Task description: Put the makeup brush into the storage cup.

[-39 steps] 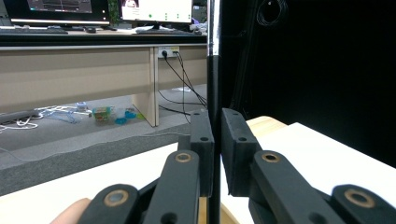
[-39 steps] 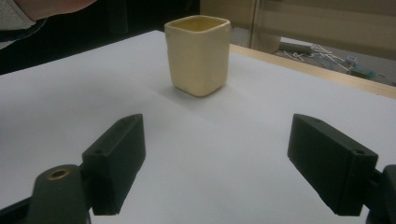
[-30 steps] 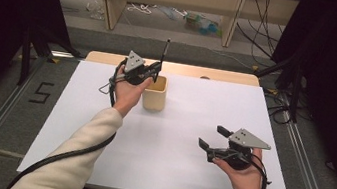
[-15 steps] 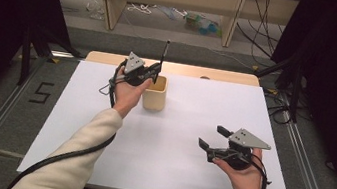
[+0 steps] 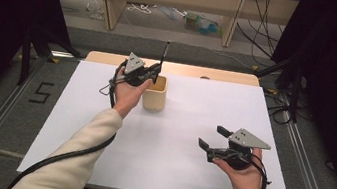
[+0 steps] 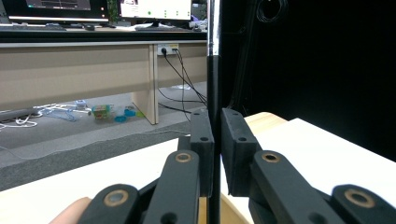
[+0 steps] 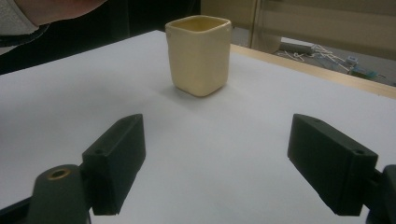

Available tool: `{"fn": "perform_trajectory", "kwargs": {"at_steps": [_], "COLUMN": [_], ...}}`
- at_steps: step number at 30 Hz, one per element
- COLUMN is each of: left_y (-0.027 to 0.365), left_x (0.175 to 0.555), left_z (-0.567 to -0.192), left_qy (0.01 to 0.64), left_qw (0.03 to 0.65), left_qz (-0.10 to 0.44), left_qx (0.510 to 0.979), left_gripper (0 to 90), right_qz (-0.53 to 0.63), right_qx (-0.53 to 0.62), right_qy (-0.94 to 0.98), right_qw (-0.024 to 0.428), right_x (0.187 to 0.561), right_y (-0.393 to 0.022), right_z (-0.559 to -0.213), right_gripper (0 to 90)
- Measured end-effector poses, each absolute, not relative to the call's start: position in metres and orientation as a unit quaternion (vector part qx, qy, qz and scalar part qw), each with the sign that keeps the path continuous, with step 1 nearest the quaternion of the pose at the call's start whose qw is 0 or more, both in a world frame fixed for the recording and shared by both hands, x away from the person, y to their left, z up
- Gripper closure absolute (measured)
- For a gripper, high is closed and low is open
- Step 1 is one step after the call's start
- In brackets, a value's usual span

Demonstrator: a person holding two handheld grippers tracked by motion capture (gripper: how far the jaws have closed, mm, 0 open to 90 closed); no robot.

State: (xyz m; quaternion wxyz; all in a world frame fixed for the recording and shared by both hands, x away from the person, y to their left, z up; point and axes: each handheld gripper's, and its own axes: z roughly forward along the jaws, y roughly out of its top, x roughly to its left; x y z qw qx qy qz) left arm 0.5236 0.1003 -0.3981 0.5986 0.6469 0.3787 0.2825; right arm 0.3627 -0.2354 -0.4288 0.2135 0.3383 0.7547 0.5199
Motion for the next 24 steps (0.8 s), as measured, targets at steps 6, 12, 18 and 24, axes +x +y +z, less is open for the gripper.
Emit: {"fn": "perform_trajectory", "kwargs": {"at_steps": [6, 12, 18, 24], "left_y": [0.1004, 0.0999, 0.1003, 0.0992], "left_x": [0.5237, 0.5241, 0.5243, 0.5241], "left_z": [-0.3985, -0.3991, -0.3998, -0.402], "left_qy": [0.378, 0.378, 0.377, 0.377], "left_qw": [0.599, 0.6, 0.599, 0.598], "left_qz": [0.283, 0.282, 0.283, 0.282], "left_qx": [0.647, 0.646, 0.647, 0.649], "left_gripper": [83.7, 83.6, 83.7, 83.7], "right_qz": [0.521, 0.52, 0.527, 0.523], "right_qx": [0.335, 0.338, 0.329, 0.332], "right_qy": [0.755, 0.755, 0.752, 0.753], "right_qw": [0.218, 0.213, 0.22, 0.221], "right_x": [0.3633, 0.3629, 0.3647, 0.3642], "right_y": [-0.2357, -0.2355, -0.2355, -0.236], "right_z": [-0.4288, -0.4289, -0.4298, -0.4293], "right_gripper": [20.3, 20.2, 20.2, 20.2]}}
